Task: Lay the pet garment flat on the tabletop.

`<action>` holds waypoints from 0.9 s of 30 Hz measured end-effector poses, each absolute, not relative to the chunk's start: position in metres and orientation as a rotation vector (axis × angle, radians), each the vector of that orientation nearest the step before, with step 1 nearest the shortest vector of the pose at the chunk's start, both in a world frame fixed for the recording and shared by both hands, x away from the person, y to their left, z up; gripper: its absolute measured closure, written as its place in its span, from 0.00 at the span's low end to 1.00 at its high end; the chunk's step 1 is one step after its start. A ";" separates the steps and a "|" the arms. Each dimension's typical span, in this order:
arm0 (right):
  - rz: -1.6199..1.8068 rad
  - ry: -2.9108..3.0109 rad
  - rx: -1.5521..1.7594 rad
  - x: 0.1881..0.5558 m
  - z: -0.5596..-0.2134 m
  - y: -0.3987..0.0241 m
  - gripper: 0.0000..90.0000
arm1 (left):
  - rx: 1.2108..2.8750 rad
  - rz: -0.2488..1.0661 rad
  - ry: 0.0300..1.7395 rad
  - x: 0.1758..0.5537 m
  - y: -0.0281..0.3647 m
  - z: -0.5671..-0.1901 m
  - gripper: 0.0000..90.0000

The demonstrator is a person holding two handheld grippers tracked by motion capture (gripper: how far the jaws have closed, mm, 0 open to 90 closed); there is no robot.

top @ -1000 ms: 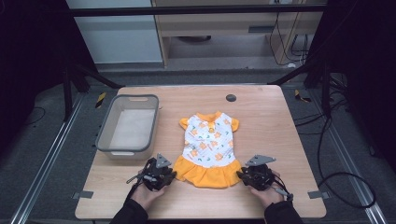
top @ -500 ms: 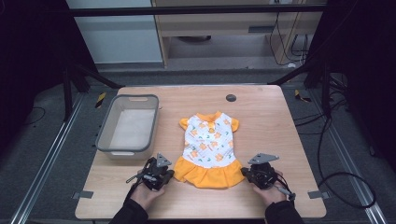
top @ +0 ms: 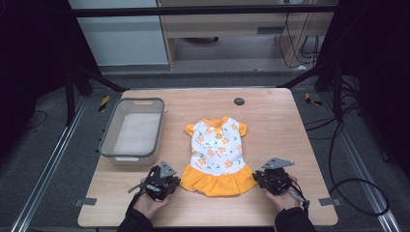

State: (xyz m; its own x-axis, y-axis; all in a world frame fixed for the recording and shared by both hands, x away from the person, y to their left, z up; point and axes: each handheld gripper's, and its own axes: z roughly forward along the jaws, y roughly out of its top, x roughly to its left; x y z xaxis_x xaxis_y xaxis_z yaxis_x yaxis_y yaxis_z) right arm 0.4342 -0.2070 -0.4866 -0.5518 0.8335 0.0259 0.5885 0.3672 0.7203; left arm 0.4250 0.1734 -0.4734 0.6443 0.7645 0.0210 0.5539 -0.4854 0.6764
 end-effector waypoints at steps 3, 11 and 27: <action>1.059 2.228 1.256 0.433 -0.482 -0.214 0.79 | 2.176 0.449 1.024 0.423 0.180 -0.468 0.81; 1.232 2.123 1.214 0.435 -0.470 -0.218 0.83 | 2.089 0.454 1.005 0.436 0.179 -0.459 0.71; 1.157 2.258 1.164 0.468 -0.490 -0.174 1.00 | 2.119 0.513 1.000 0.523 0.102 -0.462 0.87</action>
State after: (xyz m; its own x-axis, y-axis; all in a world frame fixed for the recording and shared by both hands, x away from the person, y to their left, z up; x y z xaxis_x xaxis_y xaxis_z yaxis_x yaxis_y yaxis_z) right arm 0.4682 -0.1742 -0.4895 -0.6022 0.7963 0.0577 0.5121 0.3298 0.7931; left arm 0.5229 0.1022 -0.4615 0.6191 0.7840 0.0458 0.4947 -0.4347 0.7525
